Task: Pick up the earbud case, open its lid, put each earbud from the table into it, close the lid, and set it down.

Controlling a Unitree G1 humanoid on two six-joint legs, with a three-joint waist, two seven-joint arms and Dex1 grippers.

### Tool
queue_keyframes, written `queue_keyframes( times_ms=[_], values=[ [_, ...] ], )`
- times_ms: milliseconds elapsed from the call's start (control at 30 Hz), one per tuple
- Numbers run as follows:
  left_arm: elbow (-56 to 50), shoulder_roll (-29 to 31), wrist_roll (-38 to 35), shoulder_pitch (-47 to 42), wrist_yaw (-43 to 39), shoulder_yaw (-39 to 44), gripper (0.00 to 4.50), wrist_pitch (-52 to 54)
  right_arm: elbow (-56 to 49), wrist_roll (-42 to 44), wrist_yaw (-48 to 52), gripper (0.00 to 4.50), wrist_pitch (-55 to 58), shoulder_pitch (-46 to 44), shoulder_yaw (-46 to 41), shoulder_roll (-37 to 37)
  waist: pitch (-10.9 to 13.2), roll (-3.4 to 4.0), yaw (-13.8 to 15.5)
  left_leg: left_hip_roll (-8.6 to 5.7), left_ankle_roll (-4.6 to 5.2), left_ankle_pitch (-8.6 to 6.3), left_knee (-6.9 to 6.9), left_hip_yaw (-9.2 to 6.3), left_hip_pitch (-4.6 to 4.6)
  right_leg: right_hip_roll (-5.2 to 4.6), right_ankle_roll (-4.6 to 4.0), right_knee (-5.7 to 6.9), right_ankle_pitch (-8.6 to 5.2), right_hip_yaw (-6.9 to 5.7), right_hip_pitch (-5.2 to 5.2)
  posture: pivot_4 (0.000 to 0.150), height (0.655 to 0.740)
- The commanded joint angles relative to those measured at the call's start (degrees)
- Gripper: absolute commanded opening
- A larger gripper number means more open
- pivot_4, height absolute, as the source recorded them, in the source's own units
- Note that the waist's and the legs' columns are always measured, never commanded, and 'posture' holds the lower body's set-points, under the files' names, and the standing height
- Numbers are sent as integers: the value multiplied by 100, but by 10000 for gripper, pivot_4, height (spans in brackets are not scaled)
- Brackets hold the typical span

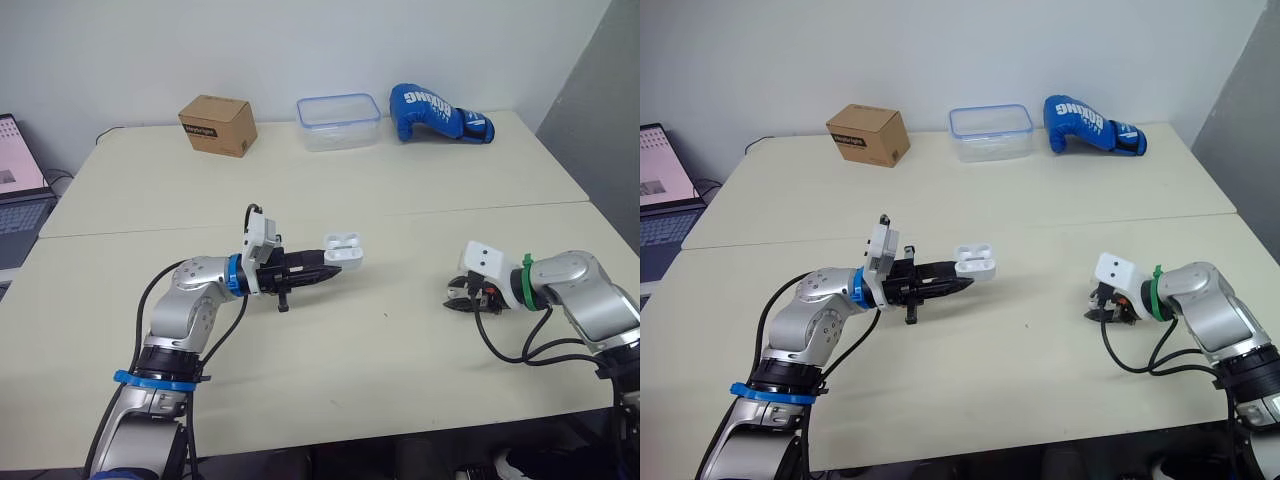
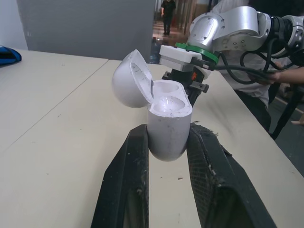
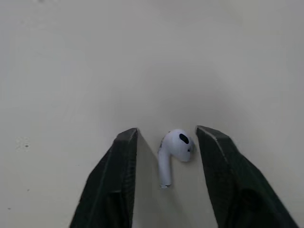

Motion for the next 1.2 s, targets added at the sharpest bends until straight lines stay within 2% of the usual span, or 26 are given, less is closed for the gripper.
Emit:
queue_keyframes(
  times_ms=[33,67,333,667,900,1200],
  values=[
    [-228,40,-28,-19,-46,-4,8011,-16,-23,-97,-9,6068,82,100,-16,-109,0,0,1,0,0,0,1,0,1,0,0,1,0,0,1,1500,7307],
    [-230,39,-29,-19,-45,-5,8011,-13,-30,-100,-6,4021,86,107,-21,-112,0,0,1,0,0,0,2,-1,3,0,0,1,0,-1,4,1500,7307],
    [-230,19,-18,-26,-49,-39,8011,-27,-231,-45,202,4037,79,97,-16,-254,0,0,15,-1,0,0,3,-6,6,-1,0,-2,0,-5,13,1500,7307],
    [-252,42,-5,4,-85,-67,8011,-59,-1031,-112,1121,4037,-484,-249,409,-509,0,0,4,1,0,0,1,-4,5,0,1,-2,0,-5,9,1500,7307],
    [-352,29,2,39,-45,-62,8011,-41,-687,-735,1323,4037,-1209,-427,924,-542,0,0,3,0,0,0,1,-5,5,0,0,-3,0,-5,9,1500,7307],
    [-461,43,-13,122,19,-53,8011,-5,-269,-970,1388,4037,-1617,-423,947,-457,0,0,8,0,0,0,2,-5,5,-1,0,-3,0,-6,12,1500,7307]
  ],
)
